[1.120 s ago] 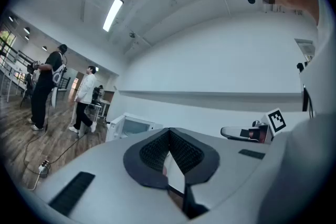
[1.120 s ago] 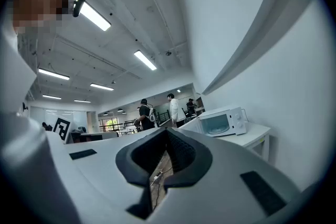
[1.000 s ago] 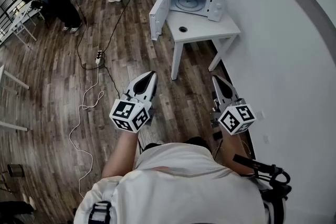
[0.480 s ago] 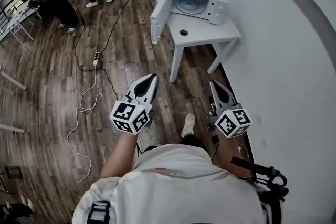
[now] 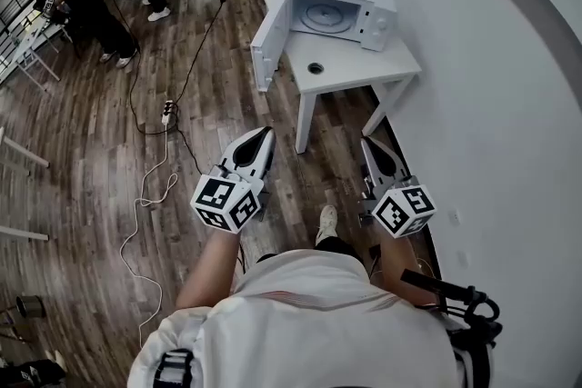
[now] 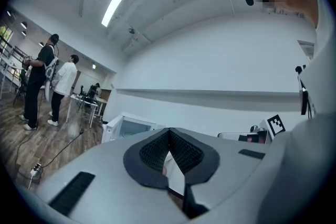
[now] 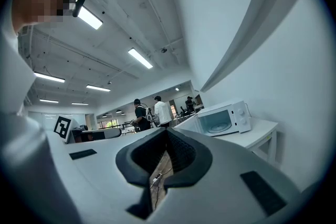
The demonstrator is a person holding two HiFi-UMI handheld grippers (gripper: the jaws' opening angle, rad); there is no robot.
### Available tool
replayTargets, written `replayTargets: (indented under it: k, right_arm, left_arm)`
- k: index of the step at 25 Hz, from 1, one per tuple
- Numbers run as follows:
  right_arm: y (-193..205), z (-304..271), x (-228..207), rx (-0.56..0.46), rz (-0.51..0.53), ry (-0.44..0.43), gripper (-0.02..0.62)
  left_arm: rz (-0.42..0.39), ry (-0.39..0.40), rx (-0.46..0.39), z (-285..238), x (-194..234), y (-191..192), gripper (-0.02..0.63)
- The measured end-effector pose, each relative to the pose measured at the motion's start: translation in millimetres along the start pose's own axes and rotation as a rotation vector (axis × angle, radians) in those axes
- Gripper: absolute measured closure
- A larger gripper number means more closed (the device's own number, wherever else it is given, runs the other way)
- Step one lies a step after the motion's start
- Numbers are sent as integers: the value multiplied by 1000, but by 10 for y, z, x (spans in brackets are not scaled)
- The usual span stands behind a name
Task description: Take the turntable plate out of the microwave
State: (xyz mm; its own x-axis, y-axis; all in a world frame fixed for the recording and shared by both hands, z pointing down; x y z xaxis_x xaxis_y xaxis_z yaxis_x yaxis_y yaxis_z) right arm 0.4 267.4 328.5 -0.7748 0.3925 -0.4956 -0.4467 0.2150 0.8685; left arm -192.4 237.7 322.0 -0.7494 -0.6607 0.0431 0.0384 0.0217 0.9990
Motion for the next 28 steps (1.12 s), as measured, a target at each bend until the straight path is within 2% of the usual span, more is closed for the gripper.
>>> replayTargets:
  k: [10,28]
  right_arm:
    - [-229,-397,-525,23,-23,-20,592]
    - [-720,-1004,-1691,85,-53,-91,592]
  left_arm:
    - [0,-15,15,-680,83,18,595]
    - [11,-91,48,-1948,43,86,595]
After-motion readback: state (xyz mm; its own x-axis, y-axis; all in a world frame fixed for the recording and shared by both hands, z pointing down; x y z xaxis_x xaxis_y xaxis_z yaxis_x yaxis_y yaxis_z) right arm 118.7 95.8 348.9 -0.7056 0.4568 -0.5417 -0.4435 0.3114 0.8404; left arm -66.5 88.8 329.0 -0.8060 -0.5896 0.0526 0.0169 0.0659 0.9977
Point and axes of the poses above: the fingertips, and each gripper's own axes: z backward along the fingers, x to its left, y out of its underside, the point moved 1 cm from there along z, backward along the fingers, and after that the axes turned 12 degrees about -z, right-handed, at the moved point
